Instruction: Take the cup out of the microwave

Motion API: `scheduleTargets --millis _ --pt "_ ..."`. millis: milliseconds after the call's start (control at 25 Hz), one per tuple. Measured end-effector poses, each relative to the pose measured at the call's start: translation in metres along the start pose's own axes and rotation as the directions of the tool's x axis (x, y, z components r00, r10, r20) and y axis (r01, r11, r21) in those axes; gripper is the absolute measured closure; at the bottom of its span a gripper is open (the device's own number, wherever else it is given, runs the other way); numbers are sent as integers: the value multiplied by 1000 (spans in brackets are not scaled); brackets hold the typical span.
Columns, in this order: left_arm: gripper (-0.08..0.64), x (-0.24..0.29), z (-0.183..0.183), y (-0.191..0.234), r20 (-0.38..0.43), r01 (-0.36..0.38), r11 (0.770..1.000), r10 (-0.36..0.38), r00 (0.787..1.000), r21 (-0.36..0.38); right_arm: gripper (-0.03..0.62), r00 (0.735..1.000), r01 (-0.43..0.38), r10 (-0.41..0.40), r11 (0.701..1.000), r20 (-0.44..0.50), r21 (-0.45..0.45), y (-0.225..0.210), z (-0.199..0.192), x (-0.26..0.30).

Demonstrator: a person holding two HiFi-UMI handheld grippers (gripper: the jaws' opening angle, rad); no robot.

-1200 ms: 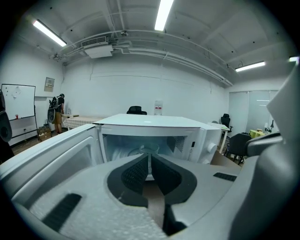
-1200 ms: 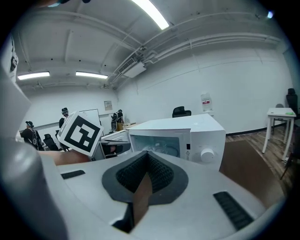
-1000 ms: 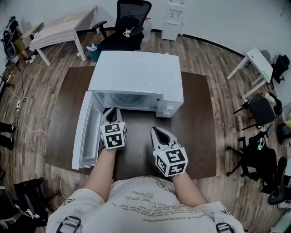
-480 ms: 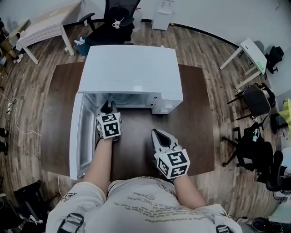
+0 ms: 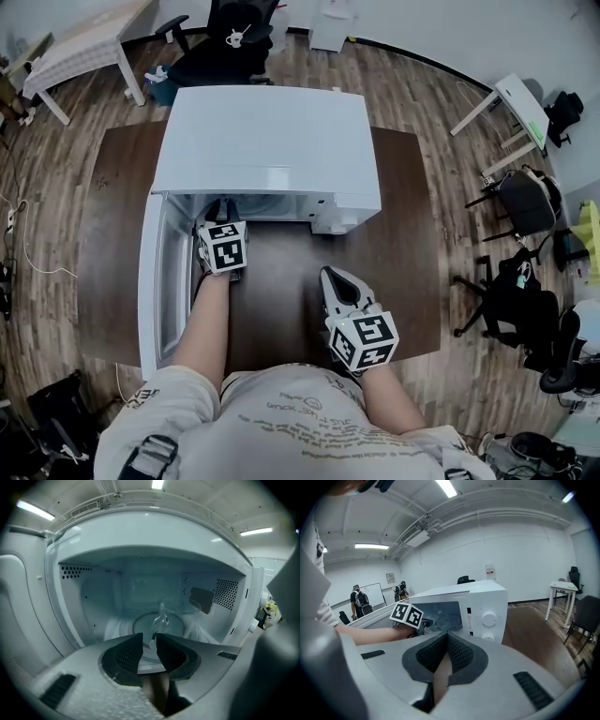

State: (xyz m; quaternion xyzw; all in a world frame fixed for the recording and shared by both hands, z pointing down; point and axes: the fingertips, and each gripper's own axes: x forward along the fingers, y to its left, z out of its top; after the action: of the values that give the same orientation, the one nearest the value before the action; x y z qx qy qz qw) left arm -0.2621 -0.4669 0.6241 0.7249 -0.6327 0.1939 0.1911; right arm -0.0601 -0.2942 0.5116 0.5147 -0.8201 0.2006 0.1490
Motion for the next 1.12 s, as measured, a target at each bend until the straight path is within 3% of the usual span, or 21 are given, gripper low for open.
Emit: scheduleTargets --millis 480,880,1120 --pt "476 29 -1 3 -2 -8 1000 8 1000 9 579 999 25 -25 1000 -37 1 -15 -4 11" --pt "486 40 5 22 28 -76 997 77 997 -27 579 997 27 -28 1000 -65 -12 -22 -8 18" --pt "523 39 8 24 59 -65 994 70 996 -83 578 997 25 -27 999 -69 -25 -24 -9 20"
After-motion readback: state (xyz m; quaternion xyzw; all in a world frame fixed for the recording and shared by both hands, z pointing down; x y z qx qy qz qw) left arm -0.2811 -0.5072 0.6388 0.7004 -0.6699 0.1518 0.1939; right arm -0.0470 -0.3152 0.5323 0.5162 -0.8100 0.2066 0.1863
